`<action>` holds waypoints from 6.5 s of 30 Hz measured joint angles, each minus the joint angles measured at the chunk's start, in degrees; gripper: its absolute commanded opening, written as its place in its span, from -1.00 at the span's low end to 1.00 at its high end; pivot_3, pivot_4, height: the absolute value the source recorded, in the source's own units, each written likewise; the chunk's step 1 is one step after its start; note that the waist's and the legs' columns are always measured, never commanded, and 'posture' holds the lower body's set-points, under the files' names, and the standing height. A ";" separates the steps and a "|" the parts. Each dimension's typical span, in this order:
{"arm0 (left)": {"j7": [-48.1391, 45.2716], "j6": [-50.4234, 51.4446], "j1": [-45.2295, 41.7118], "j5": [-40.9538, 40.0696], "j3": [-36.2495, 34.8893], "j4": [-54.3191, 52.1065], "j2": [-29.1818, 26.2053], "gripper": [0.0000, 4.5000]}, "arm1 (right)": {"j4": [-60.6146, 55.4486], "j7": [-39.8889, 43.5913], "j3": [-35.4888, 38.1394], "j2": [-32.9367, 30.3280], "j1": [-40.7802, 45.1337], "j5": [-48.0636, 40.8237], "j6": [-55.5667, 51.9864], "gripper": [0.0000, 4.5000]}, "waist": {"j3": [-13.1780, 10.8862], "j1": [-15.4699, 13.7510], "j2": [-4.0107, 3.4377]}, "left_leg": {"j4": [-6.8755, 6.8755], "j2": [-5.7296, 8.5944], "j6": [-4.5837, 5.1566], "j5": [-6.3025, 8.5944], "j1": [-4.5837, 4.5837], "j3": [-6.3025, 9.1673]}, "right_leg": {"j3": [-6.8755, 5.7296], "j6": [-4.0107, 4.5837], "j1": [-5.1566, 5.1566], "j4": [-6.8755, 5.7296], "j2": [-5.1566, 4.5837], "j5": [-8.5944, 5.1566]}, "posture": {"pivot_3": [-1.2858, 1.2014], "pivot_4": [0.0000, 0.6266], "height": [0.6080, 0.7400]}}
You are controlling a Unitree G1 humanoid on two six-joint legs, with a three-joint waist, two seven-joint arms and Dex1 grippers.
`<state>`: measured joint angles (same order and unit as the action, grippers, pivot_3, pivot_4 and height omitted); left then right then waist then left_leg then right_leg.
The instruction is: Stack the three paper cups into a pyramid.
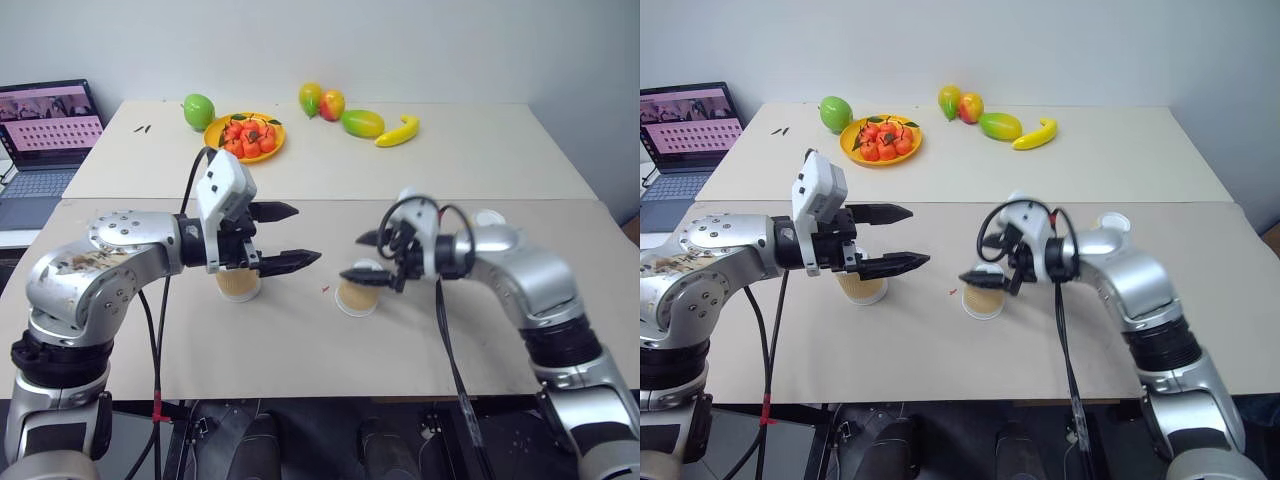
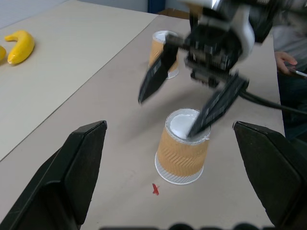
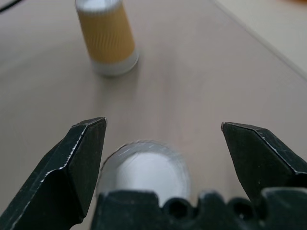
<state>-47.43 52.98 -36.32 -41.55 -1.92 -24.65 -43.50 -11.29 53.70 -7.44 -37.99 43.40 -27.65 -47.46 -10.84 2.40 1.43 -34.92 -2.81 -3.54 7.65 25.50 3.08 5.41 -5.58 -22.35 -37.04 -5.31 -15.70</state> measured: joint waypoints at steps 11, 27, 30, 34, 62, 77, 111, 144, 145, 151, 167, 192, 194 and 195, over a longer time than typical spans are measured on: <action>-1.54 -1.88 0.24 1.06 0.83 0.96 0.04 1.00 | -1.59 5.03 11.49 -15.72 -0.86 -4.76 -0.54 0.99 | 0.00 -0.44 0.02 | 0.00 0.00 0.00 0.00 0.02 -0.03 | -0.01 0.01 0.01 0.07 -0.02 -0.02 | 0.03 -0.52 0.88; -3.80 -1.38 -4.27 -2.48 0.98 4.29 1.20 1.00 | 17.17 -8.74 29.61 -8.04 -28.80 5.53 23.53 0.99 | 0.01 0.06 0.04 | -0.03 0.01 -0.01 -0.01 -0.07 -0.06 | 0.04 0.00 0.08 0.03 -0.01 0.00 | 0.03 -0.52 0.88; -4.25 -1.53 -4.39 -2.08 1.24 4.41 1.05 1.00 | 20.03 -9.24 29.83 -6.45 -28.25 5.53 25.33 0.99 | 0.01 0.25 0.04 | -0.01 0.01 -0.01 -0.01 -0.11 -0.06 | 0.05 0.00 0.10 0.03 -0.01 0.00 | 0.03 -0.52 0.88; -4.58 -1.62 -4.30 -1.15 1.47 4.38 0.31 1.00 | 25.09 -9.75 28.40 -5.89 -24.64 6.41 27.88 0.99 | 0.00 0.29 0.04 | 0.01 0.01 -0.01 -0.01 -0.11 -0.06 | 0.06 0.01 0.09 0.03 0.00 0.00 | 0.03 -0.52 0.88; -1.07 -0.29 -1.01 -0.96 -0.62 0.68 -3.32 1.00 | 52.58 -7.19 18.85 -0.55 -2.88 13.96 41.70 0.23 | -0.01 0.19 0.03 | 0.07 0.01 -0.02 -0.01 -0.11 -0.06 | 0.04 0.01 0.09 0.06 -0.01 -0.01 | 0.03 -0.52 0.88; -0.97 -0.52 -2.25 -1.06 1.11 1.01 -0.88 1.00 | 11.45 10.65 15.71 -11.65 -15.25 3.50 22.58 0.23 | -0.09 -0.03 -0.10 | 0.01 0.02 -0.02 -0.01 -0.10 -0.04 | 0.02 -0.04 0.11 0.03 -0.01 -0.05 | 0.03 -0.52 0.88; -3.32 -1.82 -4.64 1.01 1.82 3.78 -1.00 1.00 | 4.49 6.31 5.51 -3.54 -17.44 2.40 15.93 0.68 | -0.09 -0.15 -0.09 | -0.01 0.02 -0.02 -0.01 -0.06 -0.01 | 0.01 -0.03 0.08 0.02 -0.01 -0.04 | 0.03 -0.52 0.88; -1.46 -2.23 7.85 1.49 -5.39 1.90 -4.83 1.00 | -3.82 15.37 17.34 -16.51 -10.80 -12.01 7.29 0.94 | -0.10 0.29 -0.09 | 0.05 -0.02 0.01 0.01 -0.09 -0.05 | 0.03 0.01 0.04 0.02 -0.01 -0.06 | 0.03 -0.52 0.88; -0.58 -2.07 8.87 1.11 -7.00 1.18 -4.84 1.00 | -3.41 15.89 17.00 -16.53 -10.50 -11.96 7.29 0.94 | -0.10 0.20 -0.08 | 0.02 -0.02 0.01 0.00 -0.09 -0.04 | 0.02 0.01 0.05 0.02 -0.01 -0.06 | 0.03 -0.52 0.88; 6.17 -1.58 28.15 0.09 -23.56 -9.15 -1.39 1.00 | 2.54 19.21 12.18 -17.00 -5.29 -10.05 7.51 0.94 | -0.11 0.65 -0.05 | 0.10 -0.04 0.04 0.05 -0.15 -0.14 | 0.09 0.08 0.05 0.05 -0.05 -0.09 | 0.03 -0.52 0.88; 19.75 -31.66 51.39 21.86 -18.48 -10.94 19.38 1.00 | 11.22 23.78 10.02 -16.51 0.56 -7.17 10.05 0.94 | -0.09 -1.28 0.02 | 0.00 -0.02 -0.02 0.03 -0.12 -0.14 | 0.06 0.16 0.09 0.18 -0.03 -0.05 | 0.03 -0.52 0.88; 21.34 -51.62 30.49 30.37 -4.13 16.91 25.91 0.62 | 6.22 21.19 13.65 -23.91 1.54 -8.89 5.63 1.00 | -0.09 -1.45 0.01 | 0.03 -0.01 -0.02 0.02 -0.10 -0.12 | 0.06 0.12 0.06 0.16 -0.02 -0.04 | 0.03 -0.52 0.88; 21.22 -51.98 29.51 30.31 -3.96 17.97 26.07 0.31 | 5.99 21.14 14.14 -24.37 1.10 -9.17 5.62 1.00 | -0.09 -1.53 0.01 | 0.02 -0.01 -0.02 0.02 -0.10 -0.13 | 0.05 0.11 0.07 0.16 -0.03 -0.04 | 0.03 -0.52 0.88; 21.21 -52.08 29.44 30.30 -3.90 18.15 26.07 0.31 | 5.83 21.11 14.56 -24.45 0.98 -9.21 5.62 1.00 | -0.09 -1.54 0.01 | 0.03 -0.01 -0.02 0.02 -0.09 -0.13 | 0.06 0.11 0.07 0.17 -0.03 -0.04 | 0.03 -0.52 0.88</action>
<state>-26.22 0.90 -6.88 -11.25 -5.83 -6.50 -17.43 -5.46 74.81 7.13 -62.43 44.38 -36.86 -41.84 -10.93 0.86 1.43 -34.90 -2.82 -3.56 7.67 25.41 2.95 5.46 -5.47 -22.28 -36.87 -5.34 -15.74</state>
